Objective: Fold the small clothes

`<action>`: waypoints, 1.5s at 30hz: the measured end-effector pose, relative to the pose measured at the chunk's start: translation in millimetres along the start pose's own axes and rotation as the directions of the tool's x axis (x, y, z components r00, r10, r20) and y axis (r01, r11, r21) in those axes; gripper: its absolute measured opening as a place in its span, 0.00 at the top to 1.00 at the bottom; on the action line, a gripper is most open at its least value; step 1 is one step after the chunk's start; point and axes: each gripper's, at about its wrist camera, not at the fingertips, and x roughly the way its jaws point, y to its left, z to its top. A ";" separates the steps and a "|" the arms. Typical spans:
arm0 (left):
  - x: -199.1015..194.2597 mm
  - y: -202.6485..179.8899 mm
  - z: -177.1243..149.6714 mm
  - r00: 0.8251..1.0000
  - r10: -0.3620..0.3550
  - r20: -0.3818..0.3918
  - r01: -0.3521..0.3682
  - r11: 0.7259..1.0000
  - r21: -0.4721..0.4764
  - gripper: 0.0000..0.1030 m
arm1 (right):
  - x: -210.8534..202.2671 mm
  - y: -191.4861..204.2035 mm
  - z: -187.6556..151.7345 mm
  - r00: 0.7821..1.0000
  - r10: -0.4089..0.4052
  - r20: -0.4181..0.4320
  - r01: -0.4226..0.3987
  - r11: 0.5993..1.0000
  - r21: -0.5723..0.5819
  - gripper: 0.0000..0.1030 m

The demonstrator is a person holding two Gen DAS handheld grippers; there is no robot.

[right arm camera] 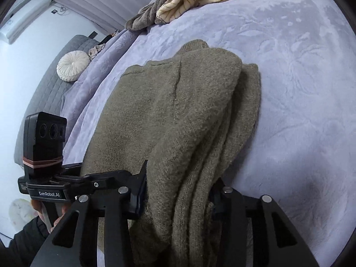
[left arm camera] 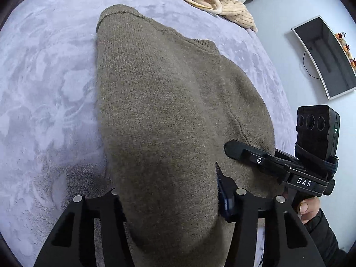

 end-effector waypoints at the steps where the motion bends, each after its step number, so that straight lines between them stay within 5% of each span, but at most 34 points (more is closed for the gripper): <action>1: -2.9 -4.4 -0.7 1.000 0.020 0.008 -0.021 1.000 0.014 0.50 | -1.6 2.8 0.6 1.000 -0.013 0.005 0.013 1.000 -0.009 0.58; 5: -9.6 -21.3 -2.2 0.994 0.104 0.022 -0.105 0.992 0.069 0.53 | -9.6 23.0 0.0 0.996 -0.087 0.029 0.089 0.993 -0.071 0.59; 14: -33.6 -42.6 -19.3 0.985 0.161 0.062 -0.166 0.981 0.098 0.54 | -36.3 55.7 -11.5 0.988 -0.141 0.061 0.149 0.978 -0.147 0.61; 45: -71.3 -60.9 -120.8 0.969 0.222 0.110 -0.233 0.967 0.107 0.54 | -65.3 127.8 -119.4 0.984 -0.165 0.072 0.176 0.964 -0.199 0.61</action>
